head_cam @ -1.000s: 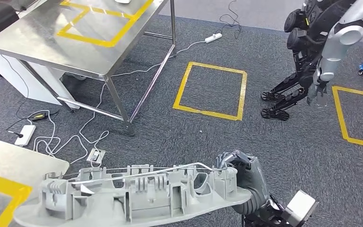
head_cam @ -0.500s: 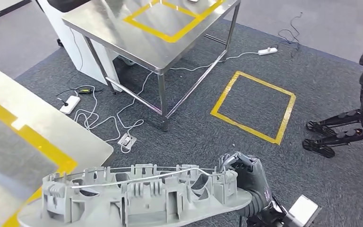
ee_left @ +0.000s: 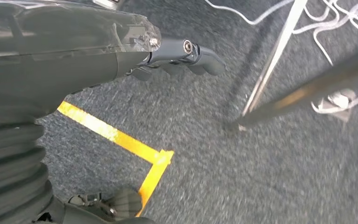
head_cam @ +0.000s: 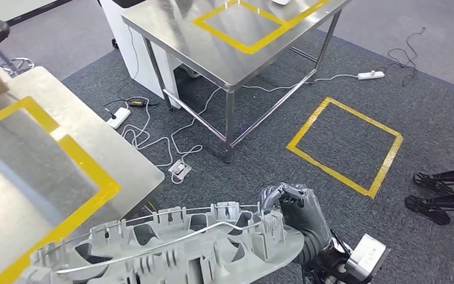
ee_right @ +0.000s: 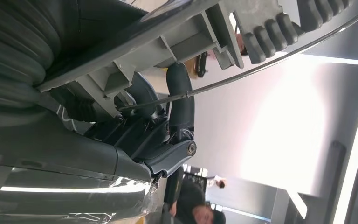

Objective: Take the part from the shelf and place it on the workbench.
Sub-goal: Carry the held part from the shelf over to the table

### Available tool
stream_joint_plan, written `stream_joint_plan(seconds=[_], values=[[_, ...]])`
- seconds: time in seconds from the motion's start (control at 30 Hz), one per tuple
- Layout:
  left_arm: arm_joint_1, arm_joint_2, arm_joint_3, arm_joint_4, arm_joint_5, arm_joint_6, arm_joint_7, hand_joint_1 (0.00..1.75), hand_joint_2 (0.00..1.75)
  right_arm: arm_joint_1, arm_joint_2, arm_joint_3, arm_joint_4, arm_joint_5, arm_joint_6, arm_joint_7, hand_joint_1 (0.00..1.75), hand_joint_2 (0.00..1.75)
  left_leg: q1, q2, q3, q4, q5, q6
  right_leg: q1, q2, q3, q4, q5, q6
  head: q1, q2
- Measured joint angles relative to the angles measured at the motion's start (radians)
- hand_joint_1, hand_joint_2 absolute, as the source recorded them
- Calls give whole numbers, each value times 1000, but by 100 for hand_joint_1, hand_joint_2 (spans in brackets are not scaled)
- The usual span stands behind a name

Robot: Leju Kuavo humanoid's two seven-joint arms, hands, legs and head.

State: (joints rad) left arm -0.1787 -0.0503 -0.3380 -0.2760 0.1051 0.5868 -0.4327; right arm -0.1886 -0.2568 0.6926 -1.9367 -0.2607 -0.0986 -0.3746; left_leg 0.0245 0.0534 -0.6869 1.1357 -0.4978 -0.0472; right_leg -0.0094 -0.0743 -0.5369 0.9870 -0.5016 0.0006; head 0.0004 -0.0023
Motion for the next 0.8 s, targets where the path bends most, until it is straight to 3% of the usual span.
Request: stream_joint_plan(seconds=[0.03,0.1,0.17,0.23,0.3,0.37,0.4,0.43,0.47,0.53,0.57,0.6,0.67,0.7,0.73,0.8], values=[[0,0,0,0,1,0,-1,0,175,-6,0,2,1,0,1,1,175,175,0,28,28,-50,17,0,0,-10,0,9,-9,8,0,0],[0,1,0,-1,2,2,-1,0,175,-15,0,6,3,-1,1,3,175,175,-6,58,46,-85,15,16,2,-24,2,21,-21,20,2,0],[0,3,0,-1,6,3,-3,0,175,-19,0,8,4,-1,1,4,175,175,-10,36,43,-84,14,40,-2,-37,7,22,-27,26,7,0],[0,5,0,-2,11,3,-10,0,175,-21,0,9,6,-1,1,4,175,175,-13,9,44,-84,14,53,-10,-9,1,49,-54,31,10,0],[-1,7,0,-3,14,0,-19,0,175,-22,-1,9,6,0,1,4,175,175,-16,-18,47,-85,15,62,-12,45,-42,150,-115,31,13,0],[0,7,0,-3,15,-2,-22,0,175,-21,-2,10,7,2,2,4,175,175,-23,-47,48,-84,16,66,-6,66,-110,283,-165,24,17,0],[3,7,0,-3,16,-1,-22,0,175,-20,-2,10,6,5,2,4,175,175,-28,-62,49,-84,15,68,-2,70,-133,318,-166,18,18,0],[6,8,0,-3,18,0,-22,0,175,-19,-3,10,6,9,4,4,175,175,-32,-78,52,-84,15,69,3,74,-139,313,-144,9,18,0],[9,9,0,-3,21,2,-22,0,175,-18,-4,10,4,15,6,4,175,175,-34,-93,55,-84,15,70,9,81,-127,270,-105,-1,18,0],[14,10,-1,-3,30,10,-22,0,175,-17,-7,10,-3,24,17,1,175,175,-35,-120,60,-86,15,70,21,123,-76,135,-23,-22,17,0],[16,10,-1,-2,34,13,-20,0,175,-17,-9,10,-6,25,24,-4,175,175,-32,-133,59,-87,16,69,26,142,-56,83,-1,-30,17,0],[16,10,-3,-2,37,16,-18,0,175,-16,-10,10,-8,25,32,-10,175,175,-27,-145,57,-88,18,67,29,154,-43,54,7,-36,18,0],[17,10,-7,-2,40,18,-13,0,175,-17,-12,10,-9,18,48,-25,175,175,-20,-171,53,-94,25,58,32,142,-32,33,6,-42,22,0],[18,13,-10,-2,41,18,-11,0,175,-19,-13,9,-10,13,55,-31,175,175,-23,-161,50,-92,23,56,31,126,-23,18,10,-42,24,0],[17,17,-12,-2,41,18,-8,0,175,-21,-14,9,-11,7,64,-39,175,175,-27,-136,42,-79,12,53,29,112,-14,0,16,-41,22,0],[16,25,-16,-2,41,17,-1,0,175,-24,-14,8,-11,-6,80,-53,175,175,-29,-72,3,-4,-36,46,23,82,-1,-26,27,-37,17,0]])
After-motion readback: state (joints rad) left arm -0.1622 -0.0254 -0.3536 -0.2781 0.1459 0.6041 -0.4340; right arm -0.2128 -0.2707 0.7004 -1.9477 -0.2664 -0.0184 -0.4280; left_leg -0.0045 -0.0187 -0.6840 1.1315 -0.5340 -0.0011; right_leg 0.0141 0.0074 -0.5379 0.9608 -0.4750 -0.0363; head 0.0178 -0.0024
